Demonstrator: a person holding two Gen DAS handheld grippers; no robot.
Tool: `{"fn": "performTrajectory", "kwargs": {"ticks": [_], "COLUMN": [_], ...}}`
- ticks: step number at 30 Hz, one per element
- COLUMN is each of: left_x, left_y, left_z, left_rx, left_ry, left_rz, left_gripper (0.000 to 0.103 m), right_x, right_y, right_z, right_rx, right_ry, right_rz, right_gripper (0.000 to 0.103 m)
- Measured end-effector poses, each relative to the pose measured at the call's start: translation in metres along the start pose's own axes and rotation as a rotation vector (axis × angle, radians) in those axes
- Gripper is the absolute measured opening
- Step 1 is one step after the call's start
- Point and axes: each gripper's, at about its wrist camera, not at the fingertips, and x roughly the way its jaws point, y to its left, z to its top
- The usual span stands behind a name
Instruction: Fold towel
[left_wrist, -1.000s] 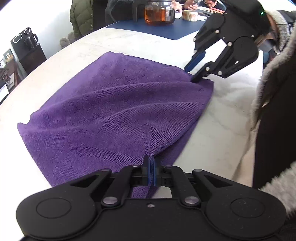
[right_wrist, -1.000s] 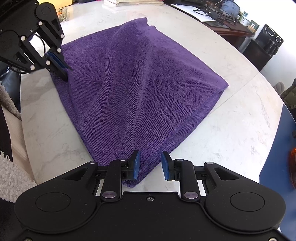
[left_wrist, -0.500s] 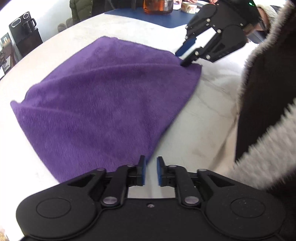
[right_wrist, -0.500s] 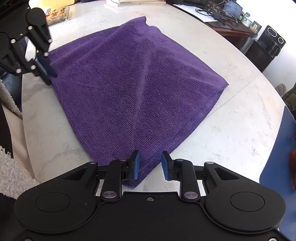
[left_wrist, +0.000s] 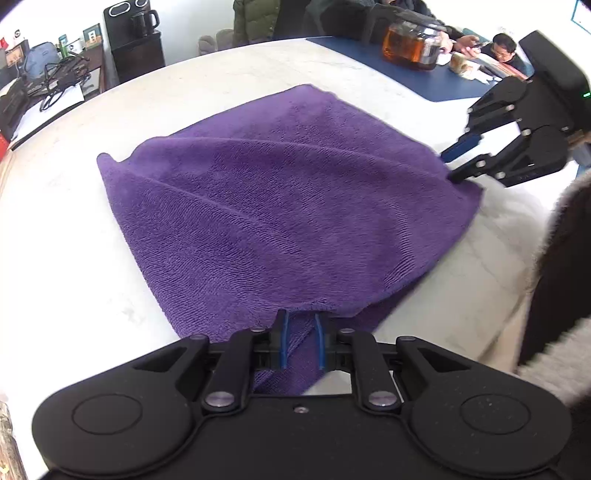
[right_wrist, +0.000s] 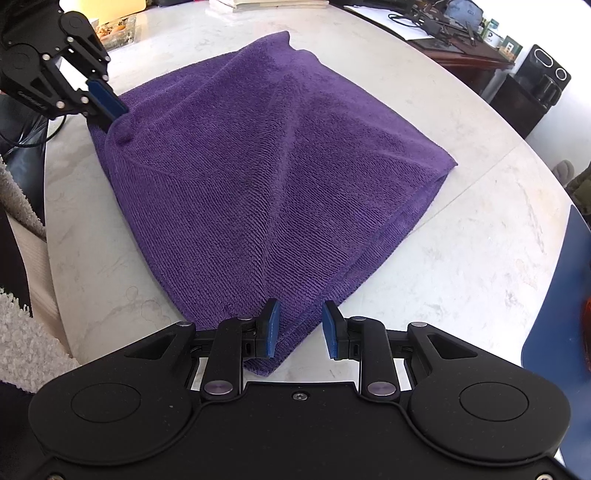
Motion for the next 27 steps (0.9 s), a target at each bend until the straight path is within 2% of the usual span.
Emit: {"fn": "performTrajectory", "kwargs": {"ticks": [2, 5, 10, 13, 16, 18, 24, 27], "left_x": [-0.017, -0.030, -0.021, -0.003, 0.019, 0.026, 0.012, 0.007], "left_y": [-0.006, -0.009, 0.011, 0.017, 0.013, 0.016, 0.028, 0.034], "left_z": [-0.005, -0.012, -0.001, 0.011, 0.014, 0.009, -0.010, -0.008], "left_rx": [0.028, 0.070, 0.000, -0.045, -0.013, -0.026, -0.079, -0.102], "left_ry": [0.024, 0.067, -0.013, -0.057, -0.033, 0.005, 0.040, 0.067], "left_rz": [-0.086, -0.097, 0.012, 0.025, 0.032, 0.046, 0.084, 0.111], "left_gripper": [0.014, 0.014, 0.022, 0.022, 0.022, 0.022, 0.022, 0.022], "right_x": [0.000, 0.001, 0.001, 0.002, 0.002, 0.003, 0.004, 0.004], "right_y": [0.000, -0.001, -0.003, -0.003, -0.002, -0.002, -0.004, -0.008], "right_z": [0.000, 0.001, 0.002, 0.002, 0.003, 0.003, 0.003, 0.002], "right_rx": [0.003, 0.004, 0.003, 0.007, 0.006, 0.010, 0.035, 0.056], "right_ry": [0.002, 0.007, 0.010, 0.011, 0.013, 0.014, 0.013, 0.012], "right_rz": [0.002, 0.007, 0.012, 0.012, 0.010, 0.010, 0.013, 0.026], "right_gripper": [0.025, 0.025, 0.025, 0.025, 0.025, 0.025, 0.025, 0.025]}}
